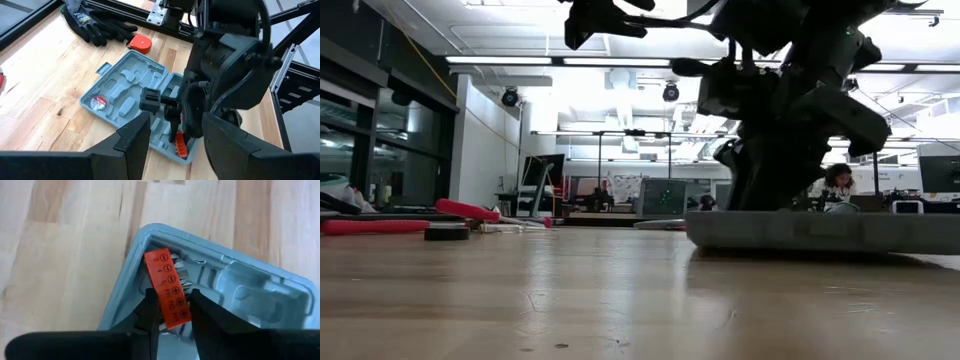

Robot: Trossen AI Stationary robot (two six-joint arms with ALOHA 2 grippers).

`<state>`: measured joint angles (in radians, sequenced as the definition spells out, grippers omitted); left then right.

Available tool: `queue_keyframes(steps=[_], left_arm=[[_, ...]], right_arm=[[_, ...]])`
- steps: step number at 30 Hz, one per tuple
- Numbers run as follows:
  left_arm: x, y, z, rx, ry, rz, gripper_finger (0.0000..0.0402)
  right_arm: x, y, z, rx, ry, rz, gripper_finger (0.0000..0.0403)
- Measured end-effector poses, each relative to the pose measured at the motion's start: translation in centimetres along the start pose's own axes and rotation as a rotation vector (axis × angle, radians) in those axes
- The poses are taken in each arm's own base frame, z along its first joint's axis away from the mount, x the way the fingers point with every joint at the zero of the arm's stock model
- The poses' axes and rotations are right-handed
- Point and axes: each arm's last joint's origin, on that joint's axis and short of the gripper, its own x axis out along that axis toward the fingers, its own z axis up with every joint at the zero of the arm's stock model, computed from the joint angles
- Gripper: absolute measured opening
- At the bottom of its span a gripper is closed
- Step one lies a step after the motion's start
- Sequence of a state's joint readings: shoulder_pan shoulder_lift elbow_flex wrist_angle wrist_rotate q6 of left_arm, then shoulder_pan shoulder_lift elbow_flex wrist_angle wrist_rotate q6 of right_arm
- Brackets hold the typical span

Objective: Prefit tool cases
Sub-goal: Put the orange multi-bit set into the gray tool case

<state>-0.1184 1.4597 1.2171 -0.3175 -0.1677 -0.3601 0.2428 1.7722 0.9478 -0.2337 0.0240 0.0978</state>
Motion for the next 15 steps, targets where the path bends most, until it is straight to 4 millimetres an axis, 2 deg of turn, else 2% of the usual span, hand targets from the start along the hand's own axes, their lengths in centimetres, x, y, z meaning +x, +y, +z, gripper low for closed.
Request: queue_keyframes(steps=[8,15], left_arm=[[0.0,0.04,0.01,0.014,-0.003,0.009,0.0172],[0.0,0.07,0.03,0.015,-0.009,0.025,0.0172]], right_arm=[[-0.82,-0.06,-0.03,0.09,0.012,-0.016,0.0077],[-0.87,-0.05,-0.03,0.245,0.006,-0.034,0.0077]])
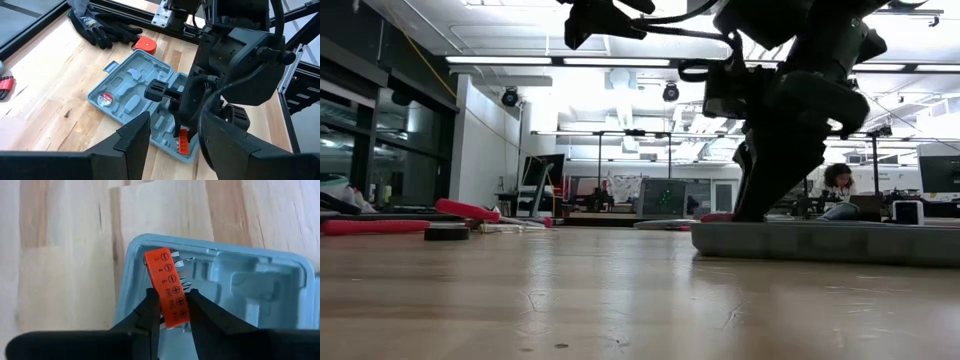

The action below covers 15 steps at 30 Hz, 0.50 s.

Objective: Prefit tool cases
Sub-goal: Put the orange multi-bit set into the gray tool case

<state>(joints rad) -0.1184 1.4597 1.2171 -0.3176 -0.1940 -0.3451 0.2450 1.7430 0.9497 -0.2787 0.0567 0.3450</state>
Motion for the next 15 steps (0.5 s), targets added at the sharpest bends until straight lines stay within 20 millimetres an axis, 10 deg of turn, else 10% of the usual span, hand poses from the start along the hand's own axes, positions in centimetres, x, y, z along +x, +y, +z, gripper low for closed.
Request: queue_keyframes(steps=[15], left_arm=[[2.8,-0.1,-1.2,-0.015,0.041,0.041,0.0172]], right_arm=[[-2.8,2.4,-0.8,0.218,-0.124,-0.175,0.0077]])
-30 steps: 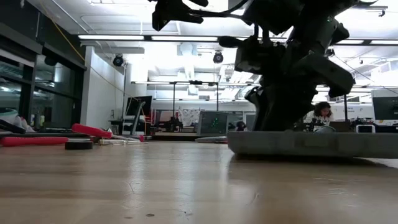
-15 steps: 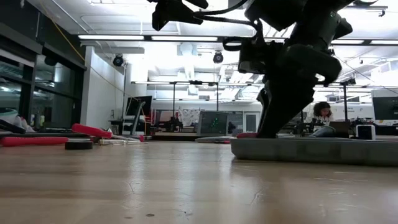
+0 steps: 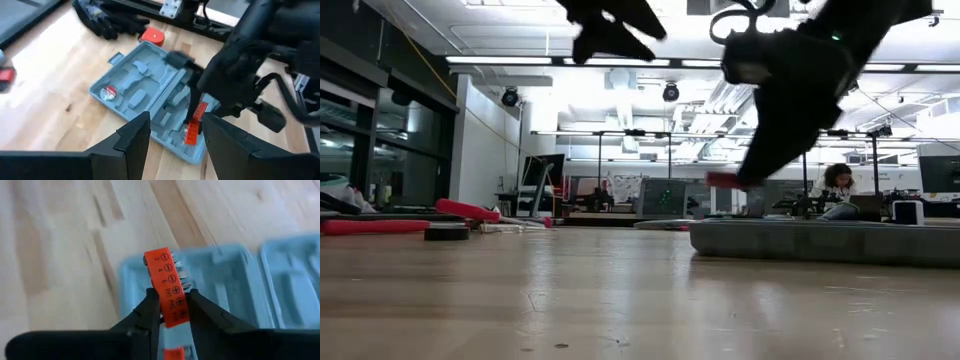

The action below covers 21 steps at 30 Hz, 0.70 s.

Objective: Prefit tool cases
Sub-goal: Put the orange multi-bit set into the gray tool case

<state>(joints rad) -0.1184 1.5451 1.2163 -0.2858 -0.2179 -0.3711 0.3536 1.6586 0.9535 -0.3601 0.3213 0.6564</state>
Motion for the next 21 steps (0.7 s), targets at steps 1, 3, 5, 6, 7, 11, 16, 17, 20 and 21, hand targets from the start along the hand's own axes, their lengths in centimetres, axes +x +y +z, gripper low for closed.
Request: queue_keyframes(steps=[1,3,5,6,7,11,16,17,20,21], left_arm=[[0.7,-0.1,-0.3,-0.008,0.017,-0.001,0.0172],[2.0,-0.2,-0.9,-0.018,0.044,-0.022,0.0172],[3.3,-0.4,-1.5,-0.03,0.072,-0.046,0.0172],[4.1,-0.5,-1.9,-0.034,0.09,-0.055,0.0172],[4.7,-0.5,-2.3,-0.037,0.107,-0.063,0.0172],[7.2,-0.6,-4.1,-0.071,0.188,-0.084,0.0172],[9.5,-0.8,-5.8,-0.108,0.258,-0.148,0.0172],[9.8,-0.8,-6.0,-0.113,0.265,-0.157,0.0172],[10.1,-0.8,-6.3,-0.129,0.278,-0.156,0.0172],[10.1,-0.8,-6.4,-0.135,0.29,-0.15,0.0172]], right_arm=[[-0.1,0.0,-0.4,-0.005,0.016,-0.021,0.0077],[-0.2,0.0,-0.9,-0.025,0.042,-0.053,0.0077],[-0.2,0.1,-1.2,-0.036,0.054,-0.061,0.0077],[-0.3,0.0,-1.3,-0.039,0.063,-0.066,0.0077],[-0.3,0.0,-1.4,-0.04,0.073,-0.067,0.0077],[-0.2,0.1,-1.4,-0.044,0.07,-0.06,0.0078],[-0.1,0.0,-1.0,-0.029,0.055,-0.051,0.0078],[0.0,-0.1,-0.9,-0.027,0.055,-0.054,0.0078],[0.1,-0.5,-0.7,-0.034,0.06,-0.054,0.0078],[0.2,-0.6,-0.6,-0.035,0.061,-0.052,0.0078]])
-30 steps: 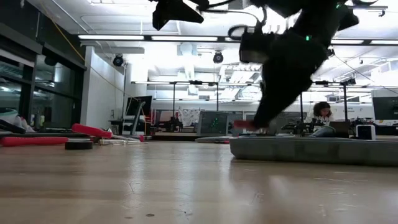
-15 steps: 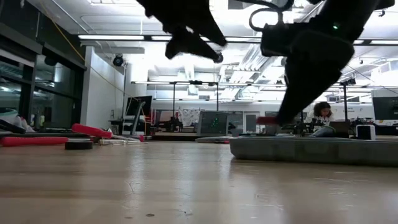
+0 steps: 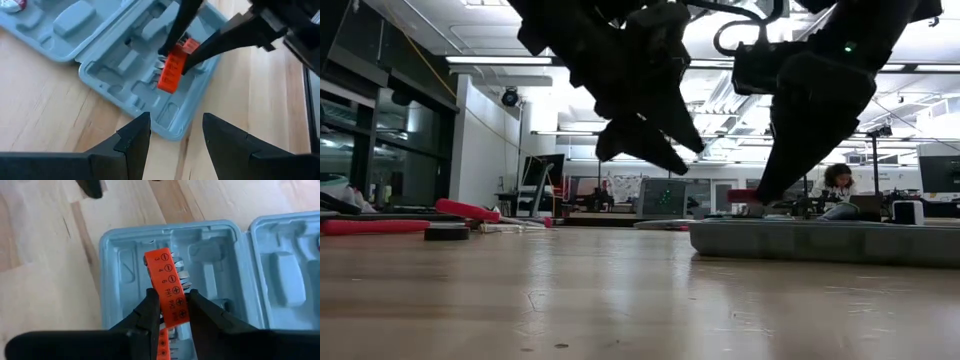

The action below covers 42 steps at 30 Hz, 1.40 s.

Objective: Prefit tool cases
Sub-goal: Put the orange multi-bit set into the gray tool case

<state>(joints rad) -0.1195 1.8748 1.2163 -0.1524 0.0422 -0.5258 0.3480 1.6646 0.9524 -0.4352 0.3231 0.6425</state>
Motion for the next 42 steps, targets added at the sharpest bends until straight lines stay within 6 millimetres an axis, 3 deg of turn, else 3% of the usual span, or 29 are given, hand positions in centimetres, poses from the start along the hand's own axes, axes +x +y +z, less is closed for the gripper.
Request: queue_keyframes(steps=[6,17,27,31,37,42], left_arm=[[0.0,0.6,-0.7,-0.01,0.063,0.069,0.0172],[2.9,1.2,-2.0,-0.061,0.116,0.054,0.0172],[5.1,-0.1,-2.1,-0.117,0.043,-0.125,0.0172],[4.8,-0.4,-1.7,-0.104,0.018,-0.16,0.0172],[2.1,-0.9,-0.5,-0.019,-0.055,-0.07,0.0159],[2.0,-0.5,-0.8,-0.012,-0.025,-0.005,0.0147]], right_arm=[[0.2,-0.2,0.3,-0.007,0.001,0.016,0.0078],[2.0,0.5,0.2,-0.014,0.047,0.015,0.0078],[2.1,0.1,0.0,-0.02,0.086,-0.021,0.0078],[2.1,0.1,0.0,-0.018,0.087,-0.021,0.0078],[1.9,0.4,-0.2,-0.004,0.093,-0.02,0.0077],[1.6,0.9,-0.9,-0.01,0.122,-0.022,0.0077]])
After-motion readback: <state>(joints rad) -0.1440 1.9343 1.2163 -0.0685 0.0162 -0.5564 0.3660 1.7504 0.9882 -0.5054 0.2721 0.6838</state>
